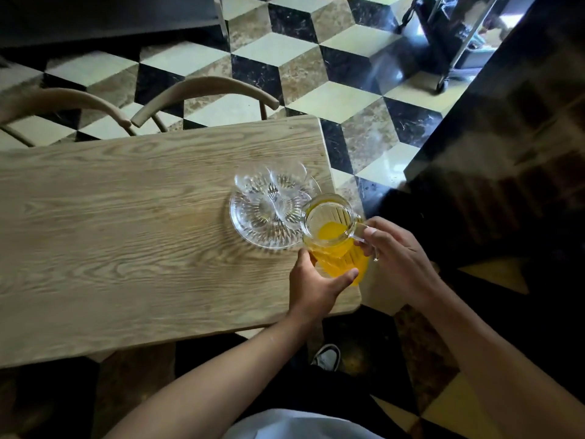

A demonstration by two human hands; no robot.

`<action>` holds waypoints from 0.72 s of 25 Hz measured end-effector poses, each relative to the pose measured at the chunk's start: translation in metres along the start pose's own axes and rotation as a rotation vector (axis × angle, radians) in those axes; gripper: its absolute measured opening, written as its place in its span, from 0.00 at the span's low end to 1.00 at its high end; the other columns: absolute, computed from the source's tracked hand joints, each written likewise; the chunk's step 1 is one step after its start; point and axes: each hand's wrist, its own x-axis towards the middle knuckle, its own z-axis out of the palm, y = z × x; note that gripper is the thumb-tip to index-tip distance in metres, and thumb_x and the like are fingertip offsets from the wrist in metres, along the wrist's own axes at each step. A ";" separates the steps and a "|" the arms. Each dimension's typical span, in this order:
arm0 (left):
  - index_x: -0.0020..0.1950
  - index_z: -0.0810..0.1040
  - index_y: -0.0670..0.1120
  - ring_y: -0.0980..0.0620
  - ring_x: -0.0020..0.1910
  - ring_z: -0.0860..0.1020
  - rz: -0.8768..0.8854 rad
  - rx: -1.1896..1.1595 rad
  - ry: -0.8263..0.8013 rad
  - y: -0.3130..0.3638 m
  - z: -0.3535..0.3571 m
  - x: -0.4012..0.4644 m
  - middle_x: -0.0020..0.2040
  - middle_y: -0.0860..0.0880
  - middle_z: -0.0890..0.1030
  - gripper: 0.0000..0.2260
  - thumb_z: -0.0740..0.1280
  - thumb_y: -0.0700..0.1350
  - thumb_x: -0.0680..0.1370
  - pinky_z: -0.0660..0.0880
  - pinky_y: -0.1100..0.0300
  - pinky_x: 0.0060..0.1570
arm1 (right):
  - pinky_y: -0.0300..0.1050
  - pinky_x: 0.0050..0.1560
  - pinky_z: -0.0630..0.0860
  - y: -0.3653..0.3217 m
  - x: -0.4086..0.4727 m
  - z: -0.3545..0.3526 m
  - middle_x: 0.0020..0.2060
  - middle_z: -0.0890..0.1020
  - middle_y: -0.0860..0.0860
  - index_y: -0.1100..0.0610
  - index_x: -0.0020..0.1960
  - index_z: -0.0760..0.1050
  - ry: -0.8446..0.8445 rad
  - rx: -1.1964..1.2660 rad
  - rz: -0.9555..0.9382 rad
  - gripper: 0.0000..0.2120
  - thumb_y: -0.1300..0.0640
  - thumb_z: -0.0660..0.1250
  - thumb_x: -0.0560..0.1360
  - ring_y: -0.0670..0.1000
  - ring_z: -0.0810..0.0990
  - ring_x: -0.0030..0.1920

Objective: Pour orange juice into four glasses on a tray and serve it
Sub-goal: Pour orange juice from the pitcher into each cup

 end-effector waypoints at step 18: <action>0.63 0.77 0.50 0.58 0.50 0.85 -0.256 -0.315 -0.088 0.007 0.063 0.051 0.54 0.52 0.86 0.31 0.85 0.47 0.63 0.79 0.70 0.45 | 0.30 0.39 0.69 0.002 0.070 -0.028 0.32 0.79 0.37 0.57 0.41 0.79 0.039 -0.337 0.110 0.11 0.54 0.62 0.79 0.37 0.75 0.36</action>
